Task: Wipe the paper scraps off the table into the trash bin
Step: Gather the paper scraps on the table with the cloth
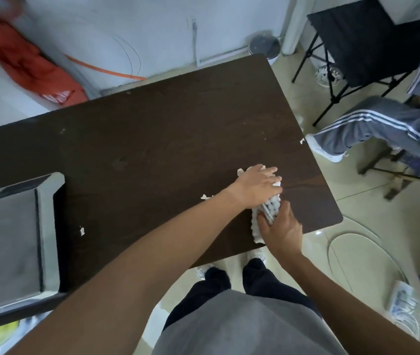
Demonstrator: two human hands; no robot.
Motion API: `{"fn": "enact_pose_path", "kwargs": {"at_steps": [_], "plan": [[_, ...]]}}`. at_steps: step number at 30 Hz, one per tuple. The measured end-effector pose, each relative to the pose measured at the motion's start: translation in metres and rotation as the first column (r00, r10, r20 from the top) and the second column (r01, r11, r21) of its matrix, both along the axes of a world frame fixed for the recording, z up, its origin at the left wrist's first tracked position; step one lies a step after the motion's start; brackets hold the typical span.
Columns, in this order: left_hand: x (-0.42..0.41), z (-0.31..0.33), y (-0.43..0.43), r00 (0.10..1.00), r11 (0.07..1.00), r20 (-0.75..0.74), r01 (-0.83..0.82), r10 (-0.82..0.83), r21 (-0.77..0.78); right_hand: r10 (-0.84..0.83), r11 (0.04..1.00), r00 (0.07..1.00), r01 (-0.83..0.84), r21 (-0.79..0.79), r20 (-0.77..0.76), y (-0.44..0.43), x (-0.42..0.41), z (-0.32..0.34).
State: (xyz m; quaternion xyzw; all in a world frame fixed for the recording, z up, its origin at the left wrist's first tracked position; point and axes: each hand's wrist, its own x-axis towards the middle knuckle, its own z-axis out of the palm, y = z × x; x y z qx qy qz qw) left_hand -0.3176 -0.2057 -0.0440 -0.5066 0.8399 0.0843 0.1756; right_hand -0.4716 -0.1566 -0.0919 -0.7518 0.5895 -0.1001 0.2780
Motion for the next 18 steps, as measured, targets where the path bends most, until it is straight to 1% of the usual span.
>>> {"fn": "enact_pose_path", "kwargs": {"at_steps": [3, 6, 9, 11, 13, 16, 18], "plan": [[0.028, 0.006, 0.018, 0.999, 0.999, 0.006, -0.044, 0.044, 0.0, 0.04, 0.999, 0.999, -0.039, -0.007, 0.037, 0.011, 0.027, 0.0], [0.054, 0.009, 0.032, 0.994, 0.994, -0.006, -0.11, 0.11, 0.001, 0.124, 0.992, 0.991, -0.123, -0.029, 0.045, 0.011, 0.048, 0.001], [0.071, 0.006, 0.042, 0.984, 0.985, -0.03, -0.174, 0.174, 0.022, 0.191, 0.982, 0.981, -0.191, 0.006, 0.015, 0.006, 0.058, 0.005], [0.073, 0.004, 0.043, 0.983, 0.983, -0.028, -0.183, 0.184, 0.031, 0.192, 0.978, 0.981, -0.191, 0.086, -0.005, -0.001, 0.059, 0.009], [0.07, 0.004, 0.038, 0.983, 0.983, -0.039, -0.181, 0.181, 0.019, 0.176, 0.972, 0.984, -0.175, 0.157, 0.008, -0.011, 0.055, 0.015], [0.066, 0.008, 0.017, 0.977, 0.979, -0.083, -0.199, 0.195, -0.047, 0.159, 0.976, 0.986, -0.164, 0.142, 0.052, -0.035, 0.048, 0.026], [0.065, 0.012, -0.001, 0.972, 0.969, -0.088, -0.225, 0.217, -0.098, 0.176, 0.979, 0.984, -0.179, 0.101, 0.036, -0.06, 0.046, 0.033]]}}
